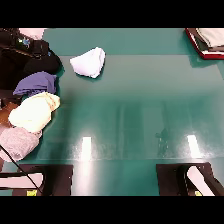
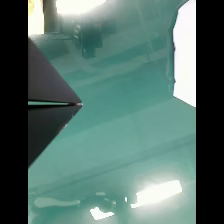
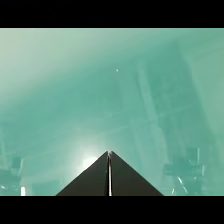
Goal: Fold the shirts.
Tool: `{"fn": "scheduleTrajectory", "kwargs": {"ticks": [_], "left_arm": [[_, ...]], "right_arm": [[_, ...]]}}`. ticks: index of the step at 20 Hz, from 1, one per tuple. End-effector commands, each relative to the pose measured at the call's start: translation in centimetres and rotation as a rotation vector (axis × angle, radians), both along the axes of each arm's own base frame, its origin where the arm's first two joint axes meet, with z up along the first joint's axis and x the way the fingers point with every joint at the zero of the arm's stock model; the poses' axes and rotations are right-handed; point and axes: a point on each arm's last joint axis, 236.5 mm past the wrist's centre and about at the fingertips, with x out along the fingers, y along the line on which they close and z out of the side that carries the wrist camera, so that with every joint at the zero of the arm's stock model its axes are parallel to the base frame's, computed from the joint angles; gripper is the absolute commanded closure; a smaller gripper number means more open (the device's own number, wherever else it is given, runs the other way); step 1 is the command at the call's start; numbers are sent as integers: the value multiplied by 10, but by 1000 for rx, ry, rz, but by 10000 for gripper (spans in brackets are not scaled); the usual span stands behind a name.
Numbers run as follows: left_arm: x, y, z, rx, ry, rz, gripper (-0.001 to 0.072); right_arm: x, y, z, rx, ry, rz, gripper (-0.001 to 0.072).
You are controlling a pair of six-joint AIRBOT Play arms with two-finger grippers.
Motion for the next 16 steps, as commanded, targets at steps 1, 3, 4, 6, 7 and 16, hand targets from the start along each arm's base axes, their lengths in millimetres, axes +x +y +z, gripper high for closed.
{"fn": "scheduleTrajectory", "kwargs": {"ticks": [1, 3, 4, 6, 7, 16], "left_arm": [[6, -6, 8, -37, -31, 7, 684], [9, -11, 14, -70, -51, 4, 684], [12, -12, 15, -75, -60, 9, 683], [21, -11, 9, -76, -67, 16, 595], [30, -10, 1, -83, -66, 31, 349], [135, -4, -197, -160, 138, 289, 260]], "right_arm": [[1, -2, 1, -9, -3, -2, 692], [2, -3, 2, -13, -14, -6, 692], [5, -6, 5, -20, -29, -13, 692], [7, -7, 8, -22, -44, -20, 692], [8, -7, 8, -23, -46, -21, 693], [10, 10, 10, 37, -59, 25, 692]]}}
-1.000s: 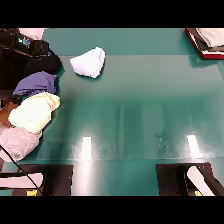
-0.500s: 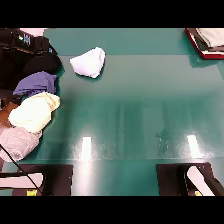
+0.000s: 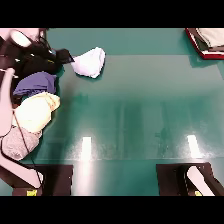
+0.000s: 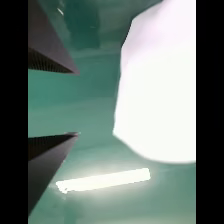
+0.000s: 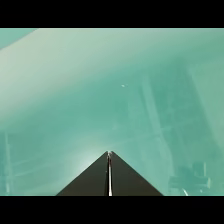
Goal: Fold the shirts.
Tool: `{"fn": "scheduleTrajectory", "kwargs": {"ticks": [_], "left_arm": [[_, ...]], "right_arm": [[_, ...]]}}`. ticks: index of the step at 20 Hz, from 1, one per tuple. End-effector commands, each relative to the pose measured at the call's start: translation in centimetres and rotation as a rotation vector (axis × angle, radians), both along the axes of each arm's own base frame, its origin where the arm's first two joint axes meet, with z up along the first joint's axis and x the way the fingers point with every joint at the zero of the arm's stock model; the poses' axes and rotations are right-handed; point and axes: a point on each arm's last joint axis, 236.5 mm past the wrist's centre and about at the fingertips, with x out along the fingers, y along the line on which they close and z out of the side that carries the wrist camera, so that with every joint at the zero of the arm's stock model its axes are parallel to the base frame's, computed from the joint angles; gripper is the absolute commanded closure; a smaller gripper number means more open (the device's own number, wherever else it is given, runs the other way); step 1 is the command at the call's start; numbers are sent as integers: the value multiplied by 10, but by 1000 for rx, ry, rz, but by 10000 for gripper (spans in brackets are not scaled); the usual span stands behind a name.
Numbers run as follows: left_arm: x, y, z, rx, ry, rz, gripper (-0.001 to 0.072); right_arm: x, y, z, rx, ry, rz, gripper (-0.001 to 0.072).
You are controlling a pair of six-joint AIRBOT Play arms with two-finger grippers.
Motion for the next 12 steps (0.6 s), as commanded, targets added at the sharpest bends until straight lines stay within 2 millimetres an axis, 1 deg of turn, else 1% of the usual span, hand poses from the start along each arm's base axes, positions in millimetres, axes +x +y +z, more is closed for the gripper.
{"fn": "scheduleTrajectory", "kwargs": {"ticks": [1, 3, 5, 7, 10, 11, 12], "left_arm": [[29, 3, -77, -51, 82, 121, 260], [37, 2, -98, -77, 92, 147, 260], [46, 1, -105, -109, 81, 176, 260], [54, 0, -106, -128, 56, 198, 260], [67, -4, -100, -111, -18, 202, 263], [70, -8, -97, -97, -46, 188, 286], [72, -12, -95, -91, -68, 183, 355]], "right_arm": [[0, 7, 0, 23, 2, 19, 692], [-2, 9, -2, 28, 14, 25, 692], [-4, 10, -4, 31, 22, 29, 692], [-4, 10, -4, 31, 22, 29, 692], [-4, 10, -3, 31, 22, 29, 693], [-4, 10, -4, 31, 22, 29, 692], [-4, 10, -4, 32, 24, 30, 692]]}}
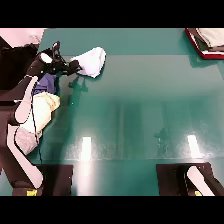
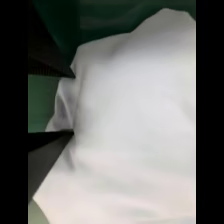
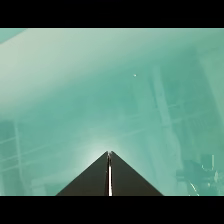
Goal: Fold the shirts.
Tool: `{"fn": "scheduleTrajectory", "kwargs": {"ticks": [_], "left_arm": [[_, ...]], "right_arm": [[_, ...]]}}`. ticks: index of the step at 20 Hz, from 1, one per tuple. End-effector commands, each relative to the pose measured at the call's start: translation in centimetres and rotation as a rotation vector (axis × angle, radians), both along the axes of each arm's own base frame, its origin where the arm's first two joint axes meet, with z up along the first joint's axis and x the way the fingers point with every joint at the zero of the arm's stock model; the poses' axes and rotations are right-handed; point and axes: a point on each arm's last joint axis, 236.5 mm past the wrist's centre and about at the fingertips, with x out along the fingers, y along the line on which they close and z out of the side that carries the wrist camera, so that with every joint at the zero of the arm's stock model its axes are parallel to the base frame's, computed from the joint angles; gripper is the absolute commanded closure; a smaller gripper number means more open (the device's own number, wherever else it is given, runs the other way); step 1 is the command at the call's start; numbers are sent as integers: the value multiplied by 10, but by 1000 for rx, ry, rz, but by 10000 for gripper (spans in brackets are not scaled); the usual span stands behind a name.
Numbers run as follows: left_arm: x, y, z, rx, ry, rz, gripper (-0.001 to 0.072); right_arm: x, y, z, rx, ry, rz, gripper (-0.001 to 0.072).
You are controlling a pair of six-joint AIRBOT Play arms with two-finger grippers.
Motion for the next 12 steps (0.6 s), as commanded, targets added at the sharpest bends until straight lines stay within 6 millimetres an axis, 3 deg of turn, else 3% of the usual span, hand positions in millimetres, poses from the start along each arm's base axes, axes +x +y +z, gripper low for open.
{"fn": "scheduleTrajectory", "kwargs": {"ticks": [1, 2, 3, 5, 6, 11, 12], "left_arm": [[13, -10, 5, 28, -84, -5, 491], [12, -15, 5, 31, -87, -17, 643], [11, -18, 7, 27, -82, -28, 684], [7, -27, 20, 8, -74, -65, 684], [7, -31, 36, 9, -90, -98, 684], [-4, -42, 184, 81, -360, -240, 686], [-10, -39, 203, 114, -399, -252, 686]], "right_arm": [[-1, 1, -1, 4, 7, 4, 692], [-2, 2, -2, 5, 11, 6, 693], [-2, 2, -2, 6, 12, 7, 692], [-2, 2, -2, 6, 12, 7, 692], [-2, 2, -2, 6, 10, 7, 692], [1, 1, 1, 4, -7, 3, 692], [1, 1, 2, 4, -8, 2, 692]]}}
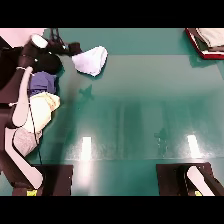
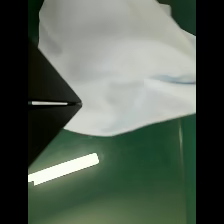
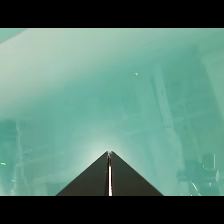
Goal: Fold the shirts.
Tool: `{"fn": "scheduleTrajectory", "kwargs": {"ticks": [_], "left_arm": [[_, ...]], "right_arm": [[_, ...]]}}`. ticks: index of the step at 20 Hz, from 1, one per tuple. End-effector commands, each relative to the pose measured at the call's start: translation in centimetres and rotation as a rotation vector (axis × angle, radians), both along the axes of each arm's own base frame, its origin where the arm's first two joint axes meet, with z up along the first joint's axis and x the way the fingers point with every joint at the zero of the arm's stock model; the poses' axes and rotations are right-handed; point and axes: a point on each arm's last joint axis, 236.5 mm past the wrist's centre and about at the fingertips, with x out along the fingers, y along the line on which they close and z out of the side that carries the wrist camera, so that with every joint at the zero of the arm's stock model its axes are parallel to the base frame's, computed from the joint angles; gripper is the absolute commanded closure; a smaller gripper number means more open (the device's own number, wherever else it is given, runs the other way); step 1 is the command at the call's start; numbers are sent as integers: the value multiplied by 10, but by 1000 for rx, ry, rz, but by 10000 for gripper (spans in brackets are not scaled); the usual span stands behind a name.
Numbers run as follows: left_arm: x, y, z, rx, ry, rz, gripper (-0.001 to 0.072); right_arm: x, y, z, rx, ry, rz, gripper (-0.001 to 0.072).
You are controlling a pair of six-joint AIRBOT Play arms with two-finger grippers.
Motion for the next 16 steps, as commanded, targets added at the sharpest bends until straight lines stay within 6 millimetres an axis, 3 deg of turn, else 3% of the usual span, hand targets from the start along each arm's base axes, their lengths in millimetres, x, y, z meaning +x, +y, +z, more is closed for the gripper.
{"fn": "scheduleTrajectory", "kwargs": {"ticks": [1, 3, 4, 5, 10, 11, 14, 16], "left_arm": [[-21, 0, 75, 74, -141, -61, 685], [-26, -3, 73, 66, -127, -68, 667], [-27, -5, 59, 65, -100, -69, 400], [-29, -10, 38, 68, -60, -73, 205], [-29, -35, -79, 153, 94, -115, 176], [-27, -40, -95, 148, 116, -109, 92], [-16, -37, -122, 142, 143, -40, 87], [-8, -30, -128, 150, 134, -1, 86]], "right_arm": [[2, -1, 2, -2, -9, -3, 693], [1, -1, 2, -2, -8, -2, 692], [1, 0, 1, -1, -7, -1, 693], [1, 0, 1, 0, -4, 0, 693], [-5, 5, -4, 12, 28, 17, 692], [-7, 7, -6, 16, 40, 23, 693], [-8, 8, -7, 18, 48, 26, 693], [-8, 8, -8, 19, 48, 27, 692]]}}
